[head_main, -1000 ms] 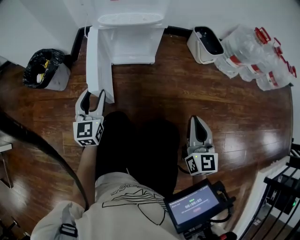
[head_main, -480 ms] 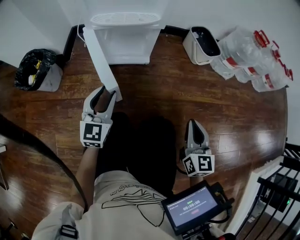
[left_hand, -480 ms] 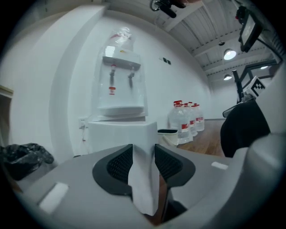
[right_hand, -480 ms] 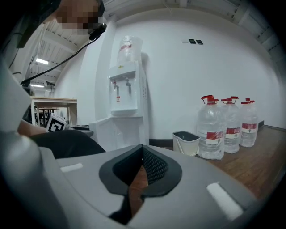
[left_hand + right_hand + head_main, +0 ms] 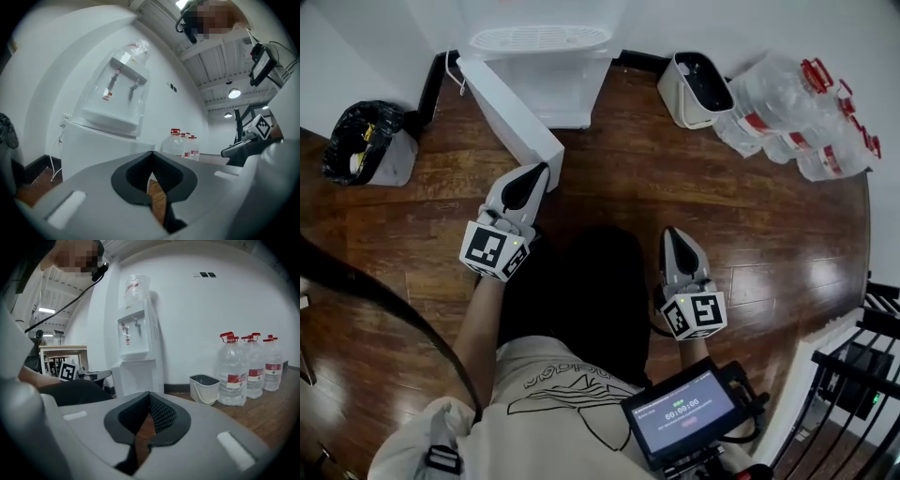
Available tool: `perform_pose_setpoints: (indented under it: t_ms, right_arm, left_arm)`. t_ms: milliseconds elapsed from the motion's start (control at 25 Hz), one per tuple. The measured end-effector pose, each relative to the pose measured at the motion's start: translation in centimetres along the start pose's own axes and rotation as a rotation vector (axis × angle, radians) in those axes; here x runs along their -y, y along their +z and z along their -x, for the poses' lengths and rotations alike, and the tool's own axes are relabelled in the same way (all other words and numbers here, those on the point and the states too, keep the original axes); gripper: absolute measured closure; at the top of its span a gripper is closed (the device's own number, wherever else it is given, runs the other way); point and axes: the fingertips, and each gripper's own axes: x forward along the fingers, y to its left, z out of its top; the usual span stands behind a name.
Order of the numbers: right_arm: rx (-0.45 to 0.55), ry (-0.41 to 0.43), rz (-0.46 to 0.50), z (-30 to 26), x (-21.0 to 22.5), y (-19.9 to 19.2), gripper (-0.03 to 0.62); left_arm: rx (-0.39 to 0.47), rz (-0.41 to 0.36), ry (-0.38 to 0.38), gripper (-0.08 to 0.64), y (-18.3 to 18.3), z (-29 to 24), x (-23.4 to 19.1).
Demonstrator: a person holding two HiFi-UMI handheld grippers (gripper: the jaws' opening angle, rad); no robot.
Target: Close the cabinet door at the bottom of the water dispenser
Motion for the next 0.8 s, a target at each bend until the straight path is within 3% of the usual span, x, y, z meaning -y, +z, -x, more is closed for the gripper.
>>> perform_pose_setpoints:
  t_ms: [120, 240, 400, 520, 720, 760, 800]
  right_arm:
    - [-0.003, 0.007, 0.047, 0.4, -1.0, 0.2, 0.589]
    - [-0.011, -0.016, 0.06, 1.0, -0.6, 0.1, 0.589]
    - [-0.028, -0.018, 0.037, 0.8, 0.2, -1.0, 0.589]
    - [-0.038, 0.072, 0.008, -2.3, -0.9, -1.5, 0.589]
    - [-0.033, 0.229, 0.044, -9.2, -5.8, -1.1, 0.586]
    - [-0.04, 0.275, 0.021, -10.7, -7.1, -1.0, 0.488]
    - [-0.052, 0.323, -0.003, -12.3, -8.4, -0.8, 0.22]
  left_arm:
    - [-0.023, 0.02, 0.015, 0.554, -2.0, -1.3, 0.0]
    - [-0.112, 0.055, 0.02, 0.551, -4.4, -2.2, -0.2]
    - [-0.23, -0.065, -0.033, 0.537, -5.2, 0.6, 1.5]
    - [-0.247, -0.121, -0.013, 0.537, -3.9, 3.1, 0.7]
    - [-0.222, -0.151, 0.086, 0.537, -1.5, 8.7, -2.1]
    - [-0.243, -0.155, 0.098, 0.537, -1.6, 10.0, -2.4]
    - [-0.267, -0.158, 0.11, 0.537, -1.8, 11.2, -2.9]
